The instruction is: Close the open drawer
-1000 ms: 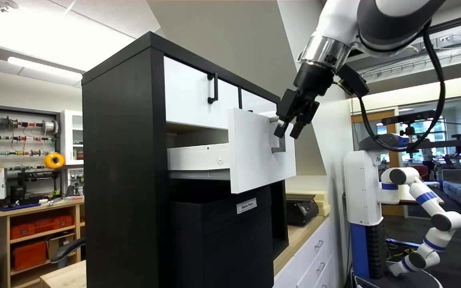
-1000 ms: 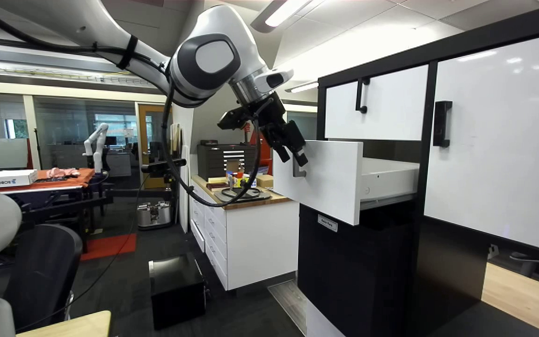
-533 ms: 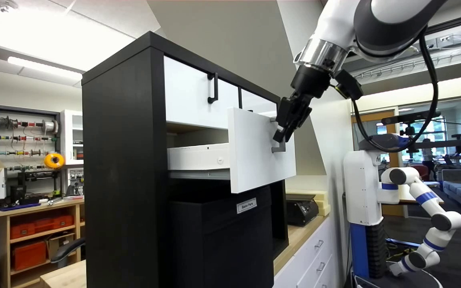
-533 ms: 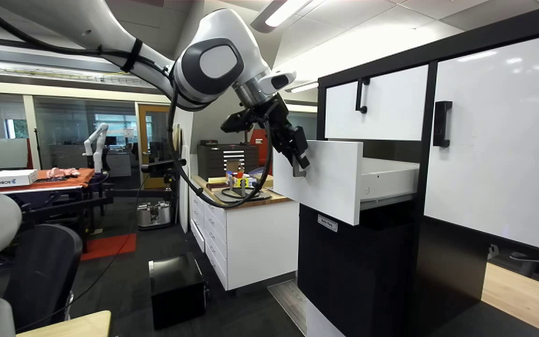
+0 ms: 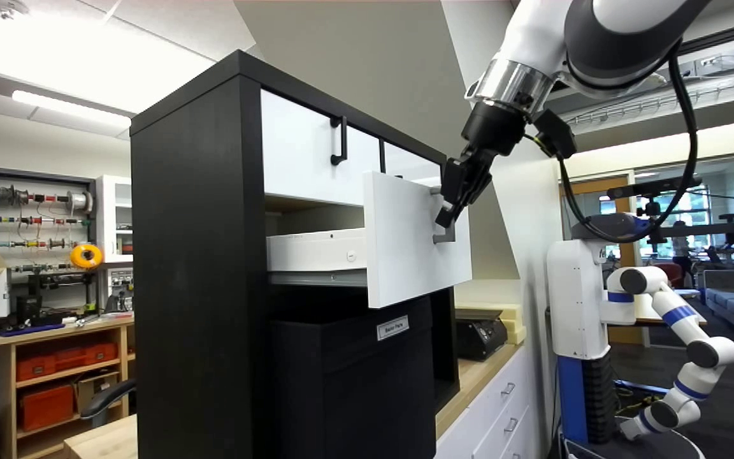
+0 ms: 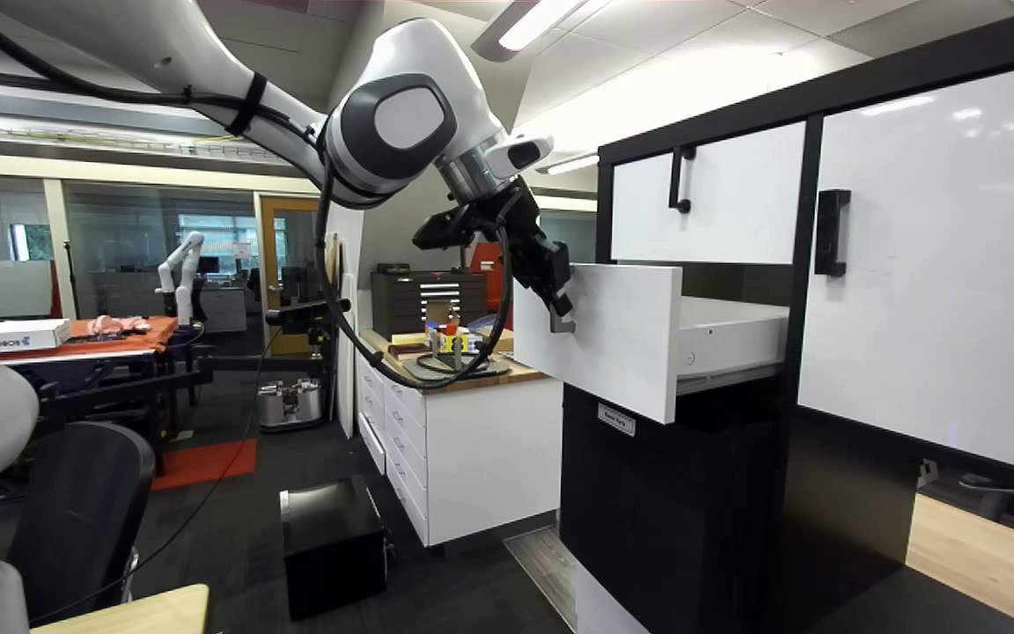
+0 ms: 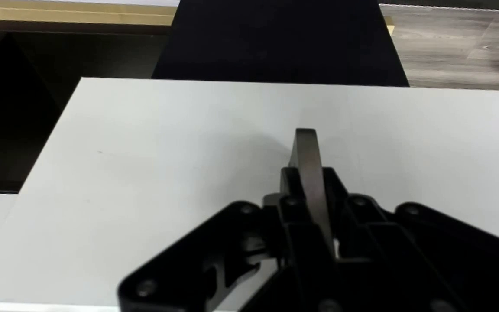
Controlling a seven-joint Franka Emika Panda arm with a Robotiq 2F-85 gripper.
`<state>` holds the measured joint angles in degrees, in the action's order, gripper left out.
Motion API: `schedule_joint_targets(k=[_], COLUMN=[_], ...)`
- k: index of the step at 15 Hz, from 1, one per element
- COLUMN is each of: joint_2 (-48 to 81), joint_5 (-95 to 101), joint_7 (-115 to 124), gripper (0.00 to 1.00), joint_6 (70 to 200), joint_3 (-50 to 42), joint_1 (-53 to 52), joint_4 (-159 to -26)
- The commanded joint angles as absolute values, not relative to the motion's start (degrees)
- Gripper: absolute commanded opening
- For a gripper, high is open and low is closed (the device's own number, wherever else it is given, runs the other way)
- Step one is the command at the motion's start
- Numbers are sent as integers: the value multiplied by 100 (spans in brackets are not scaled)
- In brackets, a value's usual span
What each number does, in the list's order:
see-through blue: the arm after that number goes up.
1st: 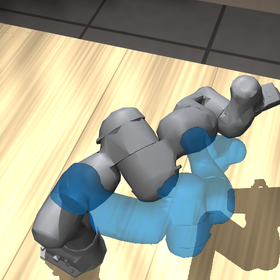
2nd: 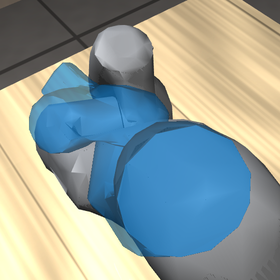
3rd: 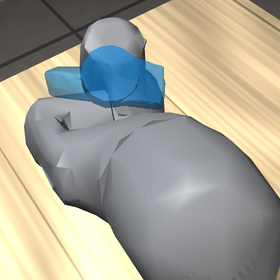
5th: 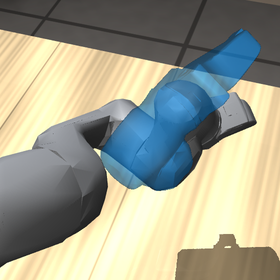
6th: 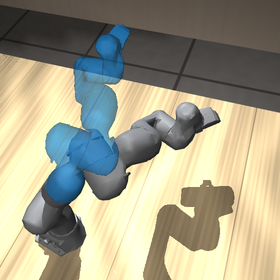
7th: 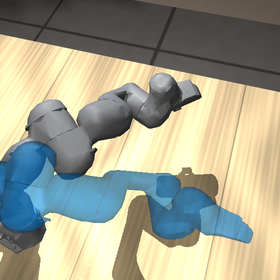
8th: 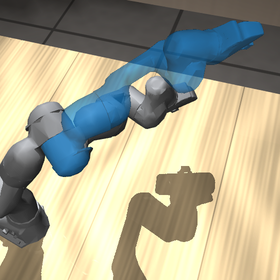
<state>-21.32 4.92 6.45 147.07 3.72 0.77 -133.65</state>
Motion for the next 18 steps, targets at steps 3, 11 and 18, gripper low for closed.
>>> schedule_joint_targets(k=[3, 11, 18], joint_2=[-2257, -1538, -256], joint_5=[404, 512, 601], joint_7=[492, 547, 714], gripper=[5, 6, 6], joint_6=[14692, 14644, 14520], joint_3=[303, 344, 330], joint_1=[17, 81, 77], joint_4=[-13366, -12573, -11277])
